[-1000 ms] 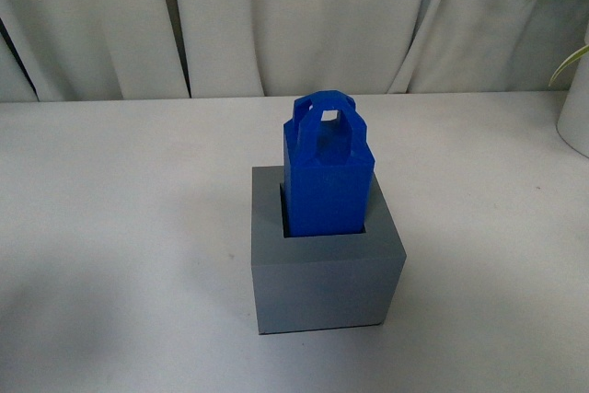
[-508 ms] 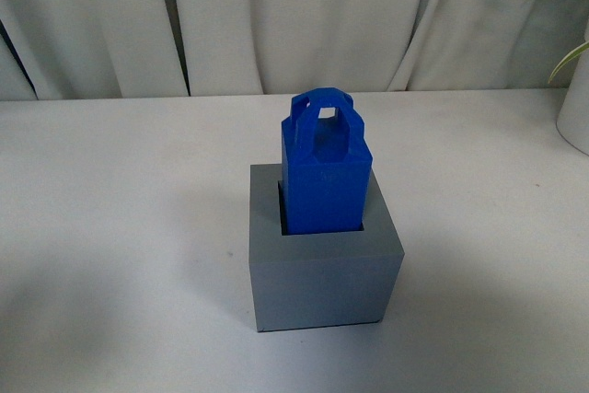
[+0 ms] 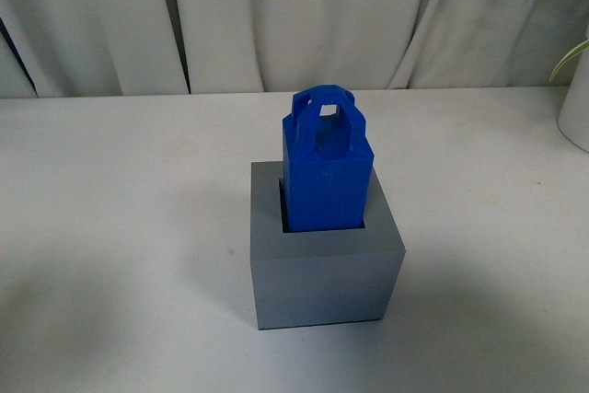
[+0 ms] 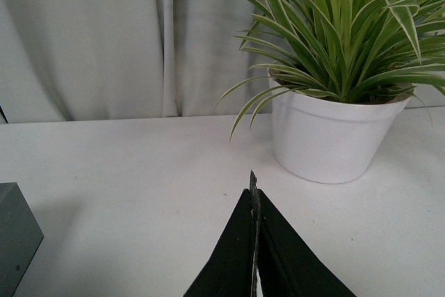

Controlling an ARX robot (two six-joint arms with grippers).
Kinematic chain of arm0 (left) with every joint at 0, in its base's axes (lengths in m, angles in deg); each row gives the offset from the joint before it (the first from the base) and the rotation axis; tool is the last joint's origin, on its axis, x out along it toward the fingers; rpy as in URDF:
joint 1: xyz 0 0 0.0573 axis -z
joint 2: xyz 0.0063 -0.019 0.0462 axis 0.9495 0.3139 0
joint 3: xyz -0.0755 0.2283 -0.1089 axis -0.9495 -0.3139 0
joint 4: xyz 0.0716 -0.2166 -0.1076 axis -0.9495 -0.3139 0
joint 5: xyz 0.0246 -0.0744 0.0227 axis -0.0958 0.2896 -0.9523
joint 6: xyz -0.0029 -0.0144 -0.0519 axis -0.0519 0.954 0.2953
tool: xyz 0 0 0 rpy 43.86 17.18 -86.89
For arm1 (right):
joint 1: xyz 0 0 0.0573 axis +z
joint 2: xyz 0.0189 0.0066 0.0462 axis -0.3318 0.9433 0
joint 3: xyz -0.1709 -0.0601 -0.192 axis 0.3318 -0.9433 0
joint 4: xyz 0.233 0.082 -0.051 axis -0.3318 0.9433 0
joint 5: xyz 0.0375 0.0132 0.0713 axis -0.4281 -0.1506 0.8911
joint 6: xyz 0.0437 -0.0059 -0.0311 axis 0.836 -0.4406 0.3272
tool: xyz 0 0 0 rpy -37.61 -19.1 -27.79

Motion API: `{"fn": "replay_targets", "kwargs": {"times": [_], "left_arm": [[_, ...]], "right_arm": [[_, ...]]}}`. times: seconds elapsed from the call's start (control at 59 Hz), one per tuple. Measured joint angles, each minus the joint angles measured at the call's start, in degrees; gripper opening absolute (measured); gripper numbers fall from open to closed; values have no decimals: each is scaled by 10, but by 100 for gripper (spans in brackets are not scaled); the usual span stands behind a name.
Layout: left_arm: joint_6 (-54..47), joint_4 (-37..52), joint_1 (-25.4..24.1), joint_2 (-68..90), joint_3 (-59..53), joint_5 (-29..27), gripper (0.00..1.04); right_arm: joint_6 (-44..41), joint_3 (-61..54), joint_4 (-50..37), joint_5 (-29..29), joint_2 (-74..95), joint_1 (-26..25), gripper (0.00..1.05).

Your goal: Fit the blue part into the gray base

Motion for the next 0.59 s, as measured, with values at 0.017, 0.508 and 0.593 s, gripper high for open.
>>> {"fn": "replay_targets", "kwargs": {"times": [0.017, 0.508, 0.593], "left_arm": [[0, 0, 0, 0, 0, 0, 99], [0, 0, 0, 0, 0, 0, 99], [0, 0, 0, 0, 0, 0, 99]], "right_arm": [[0, 0, 2, 0, -3, 0, 2], [0, 0, 89, 1, -92, 0, 2], [0, 0, 108, 1, -110, 0, 2]]}}
